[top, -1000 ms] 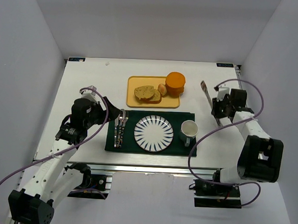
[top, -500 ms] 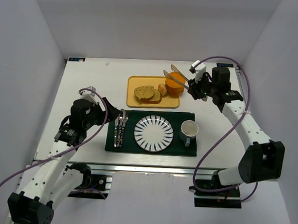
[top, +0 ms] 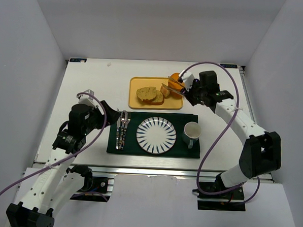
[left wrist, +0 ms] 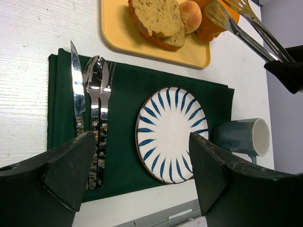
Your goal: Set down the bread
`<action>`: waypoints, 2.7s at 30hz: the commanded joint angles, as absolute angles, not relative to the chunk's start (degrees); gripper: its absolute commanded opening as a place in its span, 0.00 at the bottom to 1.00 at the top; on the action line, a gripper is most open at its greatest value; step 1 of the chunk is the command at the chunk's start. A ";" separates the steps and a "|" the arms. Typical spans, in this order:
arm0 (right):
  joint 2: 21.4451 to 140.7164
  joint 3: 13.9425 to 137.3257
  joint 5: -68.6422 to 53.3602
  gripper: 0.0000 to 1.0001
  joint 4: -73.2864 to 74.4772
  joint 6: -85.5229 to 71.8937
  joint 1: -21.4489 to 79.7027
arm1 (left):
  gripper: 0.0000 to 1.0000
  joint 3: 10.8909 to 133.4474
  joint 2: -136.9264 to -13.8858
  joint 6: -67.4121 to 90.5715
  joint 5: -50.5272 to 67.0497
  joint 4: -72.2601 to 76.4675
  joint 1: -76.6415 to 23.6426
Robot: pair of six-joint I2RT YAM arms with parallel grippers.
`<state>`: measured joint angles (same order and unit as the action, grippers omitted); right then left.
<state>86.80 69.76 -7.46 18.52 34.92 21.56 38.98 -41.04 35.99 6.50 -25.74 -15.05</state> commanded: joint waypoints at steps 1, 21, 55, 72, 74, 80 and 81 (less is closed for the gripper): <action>86.49 70.58 -3.17 0.48 17.76 37.70 21.62 | 0.89 38.67 -40.43 36.04 5.71 -26.10 -14.85; 84.03 66.88 2.38 0.11 16.00 41.05 23.12 | 0.89 38.67 -41.22 36.12 6.24 -24.79 -14.94; 53.62 59.94 -22.67 0.00 35.94 33.66 29.88 | 0.90 40.17 -40.52 35.07 4.48 -26.37 -14.85; 50.36 53.53 -12.76 0.00 34.54 35.42 35.68 | 0.90 38.67 -37.44 36.21 4.22 -27.95 -14.85; 49.40 52.39 -11.69 0.00 32.96 35.59 36.73 | 0.90 38.85 -37.35 36.21 4.13 -28.21 -14.85; 47.90 51.07 -10.28 0.00 32.60 37.96 38.76 | 0.90 38.50 -37.44 36.30 4.22 -27.78 -14.85; 47.55 50.89 -11.07 0.00 33.13 38.49 39.02 | 0.90 38.50 -37.53 36.30 4.31 -27.69 -14.85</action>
